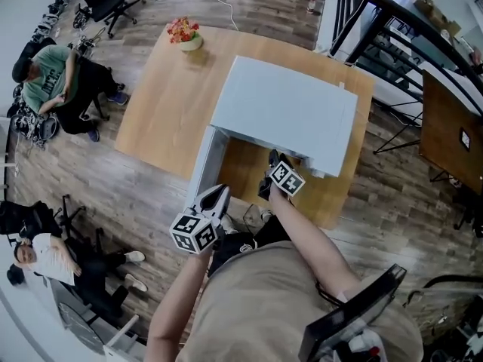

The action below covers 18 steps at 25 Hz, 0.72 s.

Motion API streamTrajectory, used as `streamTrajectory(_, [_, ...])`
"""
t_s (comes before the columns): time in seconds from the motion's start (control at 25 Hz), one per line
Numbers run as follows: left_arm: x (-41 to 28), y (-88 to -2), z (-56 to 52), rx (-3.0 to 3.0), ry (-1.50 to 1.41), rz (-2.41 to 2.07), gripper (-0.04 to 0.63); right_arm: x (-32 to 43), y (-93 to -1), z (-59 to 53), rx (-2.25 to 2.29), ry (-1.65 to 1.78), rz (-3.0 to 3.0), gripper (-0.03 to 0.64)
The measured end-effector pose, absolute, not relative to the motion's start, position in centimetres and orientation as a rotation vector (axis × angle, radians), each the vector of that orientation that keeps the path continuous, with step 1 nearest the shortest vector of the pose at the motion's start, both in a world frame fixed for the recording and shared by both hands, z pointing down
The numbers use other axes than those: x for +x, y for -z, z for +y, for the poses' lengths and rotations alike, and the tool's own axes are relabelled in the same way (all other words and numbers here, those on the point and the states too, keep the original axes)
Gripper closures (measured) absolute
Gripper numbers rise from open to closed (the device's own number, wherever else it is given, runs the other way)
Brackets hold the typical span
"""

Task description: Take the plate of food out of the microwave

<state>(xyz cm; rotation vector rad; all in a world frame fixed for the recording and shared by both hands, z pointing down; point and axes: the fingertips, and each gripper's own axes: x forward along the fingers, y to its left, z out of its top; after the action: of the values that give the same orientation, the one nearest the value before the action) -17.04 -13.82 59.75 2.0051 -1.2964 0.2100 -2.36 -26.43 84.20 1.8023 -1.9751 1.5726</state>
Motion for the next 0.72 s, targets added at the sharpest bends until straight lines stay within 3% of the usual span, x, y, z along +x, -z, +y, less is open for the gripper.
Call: streamTrajectory(0.72, [-20.8,-59.2,-14.9,2.016,-0.284,-1.263,0.591,-4.8,-87.3,-29.0,2.006,-1.659,-1.726,0.457])
